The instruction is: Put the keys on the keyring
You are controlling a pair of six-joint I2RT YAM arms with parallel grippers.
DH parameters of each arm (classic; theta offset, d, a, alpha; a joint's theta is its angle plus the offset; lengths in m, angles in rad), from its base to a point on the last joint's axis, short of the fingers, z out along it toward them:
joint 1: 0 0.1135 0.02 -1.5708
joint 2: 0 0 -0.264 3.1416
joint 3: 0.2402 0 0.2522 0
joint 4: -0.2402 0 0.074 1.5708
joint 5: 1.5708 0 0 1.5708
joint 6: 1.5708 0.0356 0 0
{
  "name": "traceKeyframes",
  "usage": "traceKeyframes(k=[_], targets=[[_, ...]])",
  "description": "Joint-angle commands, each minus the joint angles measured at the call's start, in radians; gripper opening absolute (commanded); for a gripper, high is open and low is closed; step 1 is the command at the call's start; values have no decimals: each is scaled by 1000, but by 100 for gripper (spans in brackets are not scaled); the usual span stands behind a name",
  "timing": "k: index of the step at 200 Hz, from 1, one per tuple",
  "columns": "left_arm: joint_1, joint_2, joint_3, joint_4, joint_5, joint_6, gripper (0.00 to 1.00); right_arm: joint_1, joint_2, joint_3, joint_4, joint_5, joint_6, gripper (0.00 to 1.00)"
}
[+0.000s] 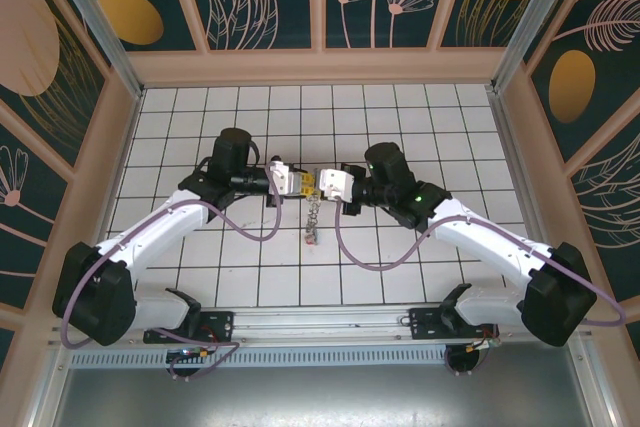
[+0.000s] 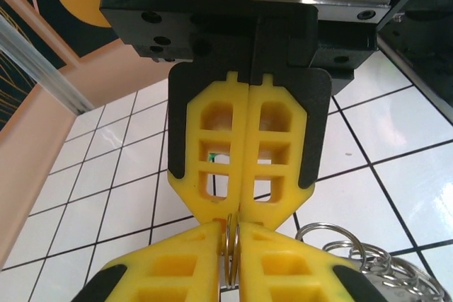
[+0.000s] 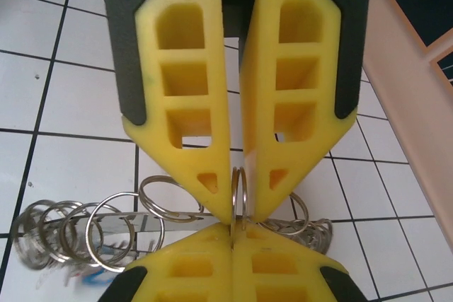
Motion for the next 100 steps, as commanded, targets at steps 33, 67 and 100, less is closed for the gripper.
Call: traceKeyframes(k=[33, 67, 100], targets=[[-3, -5, 20, -72, -62, 44, 0, -11, -23, 5, 98, -78, 30, 0], [-3, -32, -16, 27, -21, -4, 0, -21, -39, -25, 134, -94, 53, 0], [-1, -83, -110, 390, 24, -263, 0, -98, -111, -123, 297, -240, 169, 10]])
